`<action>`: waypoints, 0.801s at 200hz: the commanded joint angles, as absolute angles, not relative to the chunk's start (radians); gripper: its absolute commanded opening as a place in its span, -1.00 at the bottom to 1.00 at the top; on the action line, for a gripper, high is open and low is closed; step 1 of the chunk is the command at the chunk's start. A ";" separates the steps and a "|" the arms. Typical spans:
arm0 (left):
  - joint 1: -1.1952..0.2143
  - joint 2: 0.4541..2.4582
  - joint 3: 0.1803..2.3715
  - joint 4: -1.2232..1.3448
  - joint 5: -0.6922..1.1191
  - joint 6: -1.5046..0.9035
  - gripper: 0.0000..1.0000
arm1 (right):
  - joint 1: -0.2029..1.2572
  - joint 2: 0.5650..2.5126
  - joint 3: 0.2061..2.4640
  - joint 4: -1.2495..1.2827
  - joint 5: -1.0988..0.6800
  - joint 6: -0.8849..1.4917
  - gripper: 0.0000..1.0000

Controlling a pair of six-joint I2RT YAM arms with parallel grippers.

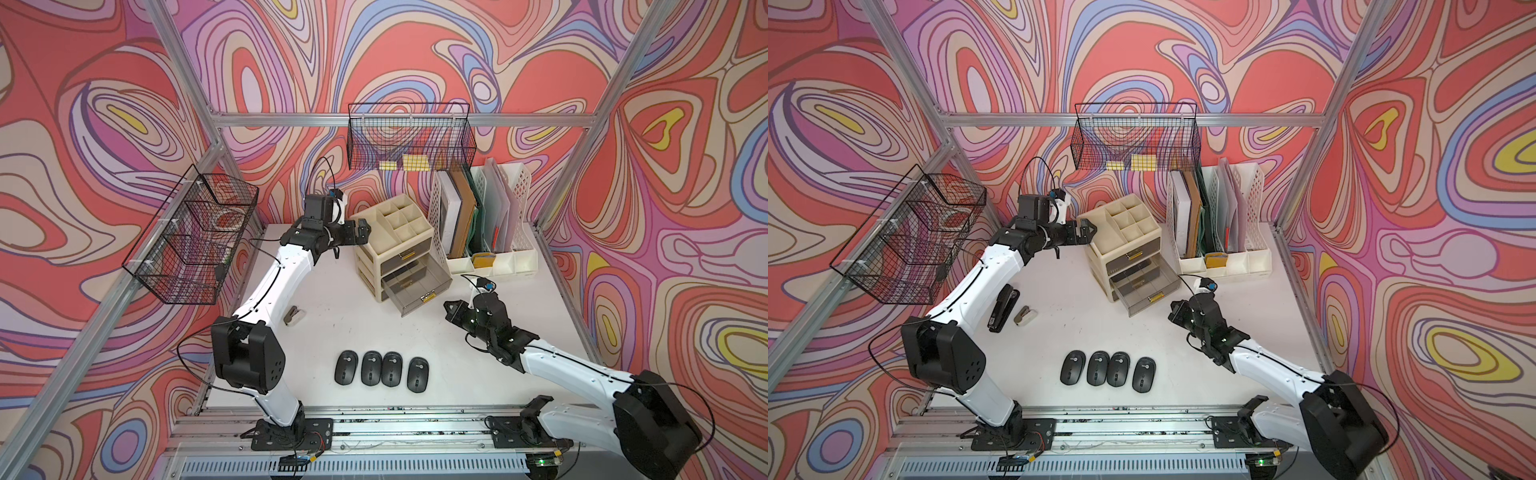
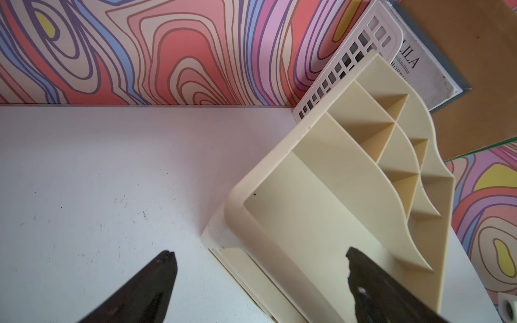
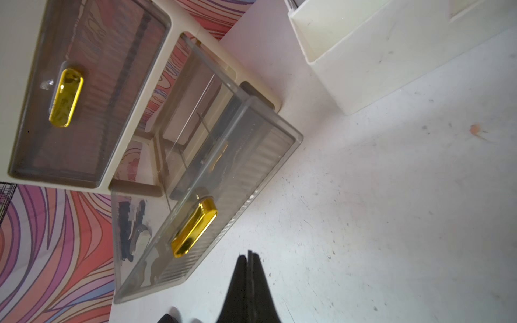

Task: Take the mice out of the drawer
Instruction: Close the drawer in the storage box.

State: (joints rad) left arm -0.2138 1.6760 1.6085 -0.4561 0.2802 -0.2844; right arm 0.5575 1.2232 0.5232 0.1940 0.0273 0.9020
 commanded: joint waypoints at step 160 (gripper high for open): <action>-0.201 1.689 1.614 -0.466 0.357 -0.242 0.99 | 0.561 1.712 0.907 0.424 -0.067 0.877 -1.00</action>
State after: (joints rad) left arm -0.2085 1.6768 1.6085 -0.4496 0.3389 -0.2581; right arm 0.5571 1.6672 0.8455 0.3836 -0.0433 0.8951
